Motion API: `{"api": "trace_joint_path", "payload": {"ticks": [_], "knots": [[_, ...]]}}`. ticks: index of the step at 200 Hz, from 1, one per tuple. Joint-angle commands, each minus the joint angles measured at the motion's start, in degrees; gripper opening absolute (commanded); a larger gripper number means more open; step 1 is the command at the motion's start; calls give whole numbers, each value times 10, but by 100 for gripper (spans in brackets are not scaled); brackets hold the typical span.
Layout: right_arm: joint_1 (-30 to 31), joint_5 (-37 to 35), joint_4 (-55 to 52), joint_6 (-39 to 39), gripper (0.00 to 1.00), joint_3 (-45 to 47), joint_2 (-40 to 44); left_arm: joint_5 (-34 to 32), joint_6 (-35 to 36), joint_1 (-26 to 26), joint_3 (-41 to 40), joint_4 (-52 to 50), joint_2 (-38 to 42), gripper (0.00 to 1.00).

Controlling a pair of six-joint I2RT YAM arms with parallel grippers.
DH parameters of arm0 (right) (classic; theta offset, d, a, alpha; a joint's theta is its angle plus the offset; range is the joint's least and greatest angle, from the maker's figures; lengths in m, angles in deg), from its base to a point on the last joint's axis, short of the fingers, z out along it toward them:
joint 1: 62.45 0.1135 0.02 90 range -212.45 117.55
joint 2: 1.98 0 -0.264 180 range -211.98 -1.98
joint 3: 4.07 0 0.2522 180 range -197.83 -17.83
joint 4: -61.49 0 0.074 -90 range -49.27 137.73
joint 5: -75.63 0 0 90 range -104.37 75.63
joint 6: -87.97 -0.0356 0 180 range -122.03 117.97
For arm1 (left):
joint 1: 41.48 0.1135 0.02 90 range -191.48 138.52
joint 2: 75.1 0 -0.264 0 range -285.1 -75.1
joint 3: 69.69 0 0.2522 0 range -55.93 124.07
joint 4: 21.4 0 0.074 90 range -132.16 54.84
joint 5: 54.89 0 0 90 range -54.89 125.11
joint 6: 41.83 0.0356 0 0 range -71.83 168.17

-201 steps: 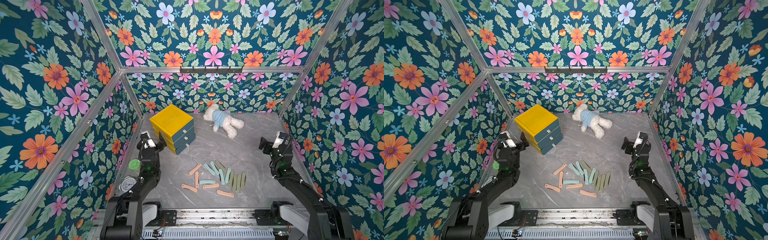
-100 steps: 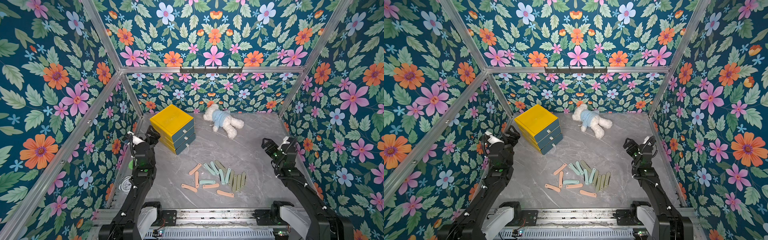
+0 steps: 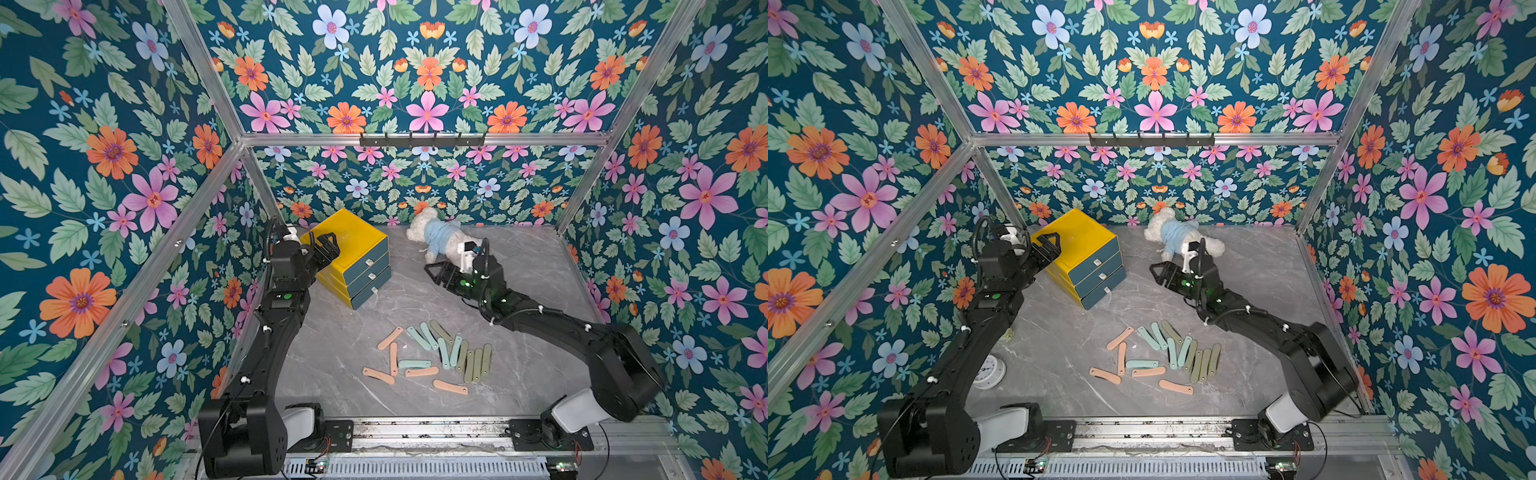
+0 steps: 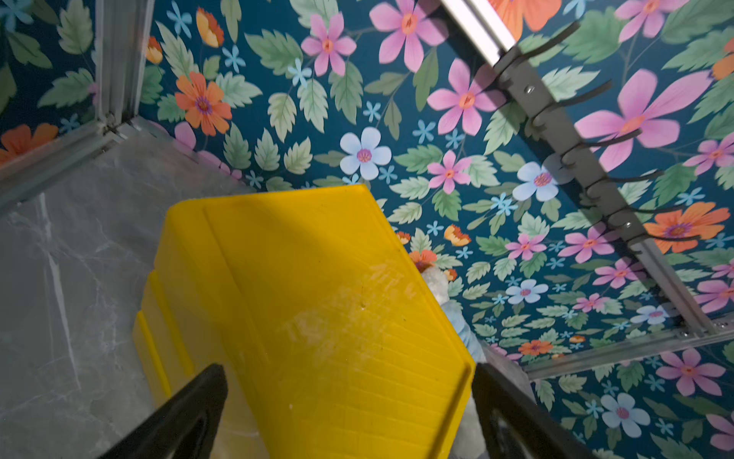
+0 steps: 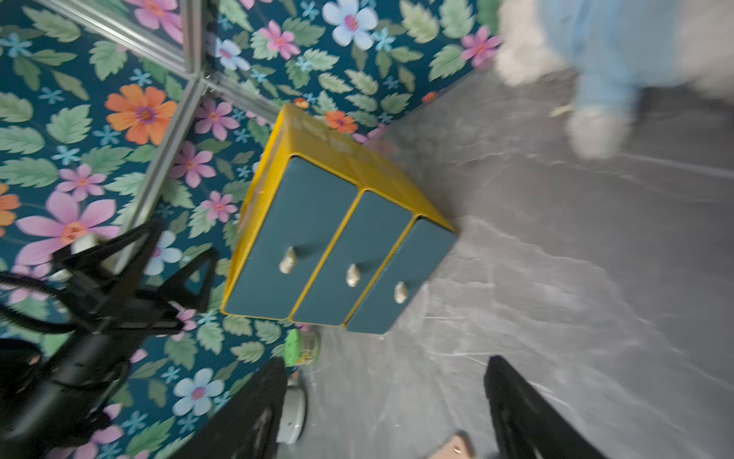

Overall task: Place the fruit knives into the drawer by color
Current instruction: Open the drawer in the storage box.

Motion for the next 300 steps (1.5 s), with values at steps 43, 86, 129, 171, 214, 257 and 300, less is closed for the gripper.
{"api": "trace_joint_path", "payload": {"ticks": [43,86,129,171,214,257,300], "knots": [[42,51,236,-207,41,-177,-245,20,28,1,21,-48,-37,80],[88,-18,160,-153,48,-199,-236,10,22,1,-8,-38,-37,77],[102,-48,102,-162,49,-234,-253,14,20,1,-15,-31,-44,76],[117,-56,75,-168,47,-265,-263,18,20,1,-16,-27,-43,75],[125,-57,64,-181,40,-287,-286,23,20,1,-22,-25,-46,75],[133,-67,65,-175,18,-286,-286,27,21,0,-22,-24,-47,74],[135,-84,76,-170,7,-275,-280,33,19,0,-24,-21,-49,73]]}}
